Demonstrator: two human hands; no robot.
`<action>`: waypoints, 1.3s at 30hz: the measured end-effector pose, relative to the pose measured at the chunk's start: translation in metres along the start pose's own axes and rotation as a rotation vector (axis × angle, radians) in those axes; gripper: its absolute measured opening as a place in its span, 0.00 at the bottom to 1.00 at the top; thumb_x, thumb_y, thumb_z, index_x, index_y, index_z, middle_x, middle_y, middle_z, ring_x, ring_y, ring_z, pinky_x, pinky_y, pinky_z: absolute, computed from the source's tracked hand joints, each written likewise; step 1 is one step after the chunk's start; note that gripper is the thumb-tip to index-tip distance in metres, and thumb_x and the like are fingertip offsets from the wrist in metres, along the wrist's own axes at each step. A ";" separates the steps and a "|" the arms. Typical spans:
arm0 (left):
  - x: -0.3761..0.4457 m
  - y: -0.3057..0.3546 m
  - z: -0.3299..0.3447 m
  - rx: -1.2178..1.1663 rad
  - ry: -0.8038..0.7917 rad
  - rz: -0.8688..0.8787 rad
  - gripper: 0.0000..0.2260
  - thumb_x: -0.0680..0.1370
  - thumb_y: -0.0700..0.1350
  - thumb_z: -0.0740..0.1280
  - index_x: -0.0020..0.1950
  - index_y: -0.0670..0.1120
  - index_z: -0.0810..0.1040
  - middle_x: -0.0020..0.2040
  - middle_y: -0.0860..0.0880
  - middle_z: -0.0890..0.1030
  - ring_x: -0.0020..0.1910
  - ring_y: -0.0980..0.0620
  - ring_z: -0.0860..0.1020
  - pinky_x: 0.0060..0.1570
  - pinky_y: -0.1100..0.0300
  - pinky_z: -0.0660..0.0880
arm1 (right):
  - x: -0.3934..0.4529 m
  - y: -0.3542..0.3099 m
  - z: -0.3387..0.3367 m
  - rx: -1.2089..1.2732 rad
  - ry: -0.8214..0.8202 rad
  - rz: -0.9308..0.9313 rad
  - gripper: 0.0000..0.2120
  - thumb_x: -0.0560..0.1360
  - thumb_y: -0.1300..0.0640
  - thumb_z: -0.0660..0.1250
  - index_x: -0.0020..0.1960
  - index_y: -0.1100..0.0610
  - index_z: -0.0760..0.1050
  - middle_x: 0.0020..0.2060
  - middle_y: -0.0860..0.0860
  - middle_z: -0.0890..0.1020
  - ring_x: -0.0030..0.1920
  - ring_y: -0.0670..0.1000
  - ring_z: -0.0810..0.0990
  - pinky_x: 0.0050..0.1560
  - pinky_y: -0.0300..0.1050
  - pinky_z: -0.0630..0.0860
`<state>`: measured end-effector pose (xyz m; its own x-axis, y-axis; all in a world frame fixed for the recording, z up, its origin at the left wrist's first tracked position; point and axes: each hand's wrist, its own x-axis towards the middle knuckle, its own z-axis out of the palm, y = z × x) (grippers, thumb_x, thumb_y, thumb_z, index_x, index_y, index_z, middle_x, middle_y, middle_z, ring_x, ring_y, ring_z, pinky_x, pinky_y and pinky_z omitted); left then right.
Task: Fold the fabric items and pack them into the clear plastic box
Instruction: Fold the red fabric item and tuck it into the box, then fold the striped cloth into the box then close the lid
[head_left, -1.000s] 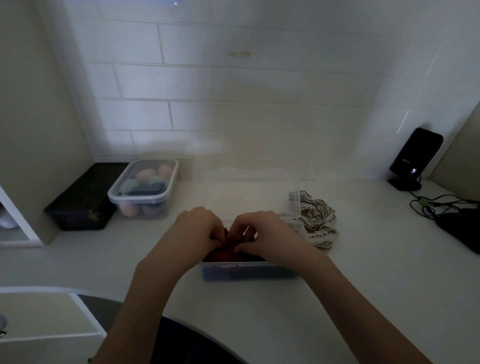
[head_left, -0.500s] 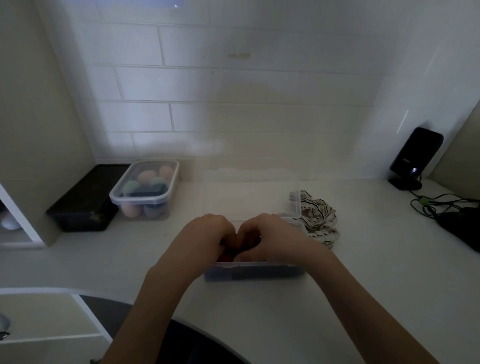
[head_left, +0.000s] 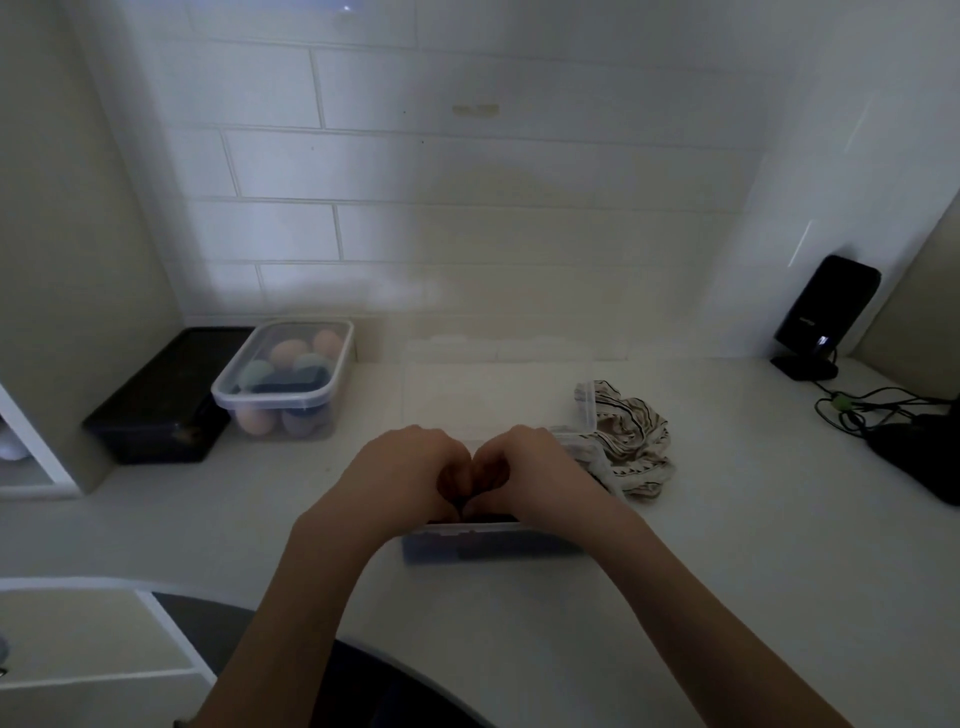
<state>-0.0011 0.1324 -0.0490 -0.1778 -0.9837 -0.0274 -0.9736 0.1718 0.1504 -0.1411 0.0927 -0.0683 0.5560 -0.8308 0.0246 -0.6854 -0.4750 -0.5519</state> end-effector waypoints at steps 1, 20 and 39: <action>0.001 0.000 0.000 -0.016 0.000 -0.022 0.06 0.68 0.46 0.70 0.44 0.52 0.81 0.41 0.52 0.80 0.42 0.50 0.78 0.39 0.61 0.68 | -0.002 0.001 -0.005 0.036 -0.021 0.006 0.07 0.66 0.61 0.75 0.44 0.60 0.84 0.38 0.56 0.85 0.38 0.51 0.82 0.38 0.36 0.75; -0.006 -0.010 0.000 -0.508 0.286 0.035 0.08 0.76 0.43 0.66 0.51 0.53 0.82 0.47 0.58 0.80 0.47 0.61 0.77 0.48 0.74 0.67 | -0.007 0.117 -0.048 -0.179 0.125 0.298 0.13 0.69 0.55 0.70 0.53 0.51 0.80 0.49 0.49 0.83 0.52 0.53 0.79 0.49 0.45 0.76; 0.013 0.065 -0.004 -1.177 0.076 0.097 0.25 0.68 0.60 0.71 0.61 0.50 0.76 0.55 0.51 0.81 0.53 0.55 0.81 0.55 0.58 0.78 | -0.037 0.023 -0.097 0.485 0.497 0.121 0.11 0.73 0.50 0.70 0.43 0.58 0.76 0.26 0.49 0.74 0.21 0.43 0.70 0.22 0.41 0.70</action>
<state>-0.0658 0.1300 -0.0353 -0.1965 -0.9766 0.0871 -0.2180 0.1301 0.9672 -0.2233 0.0841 -0.0011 0.1296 -0.9585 0.2538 -0.3777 -0.2844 -0.8812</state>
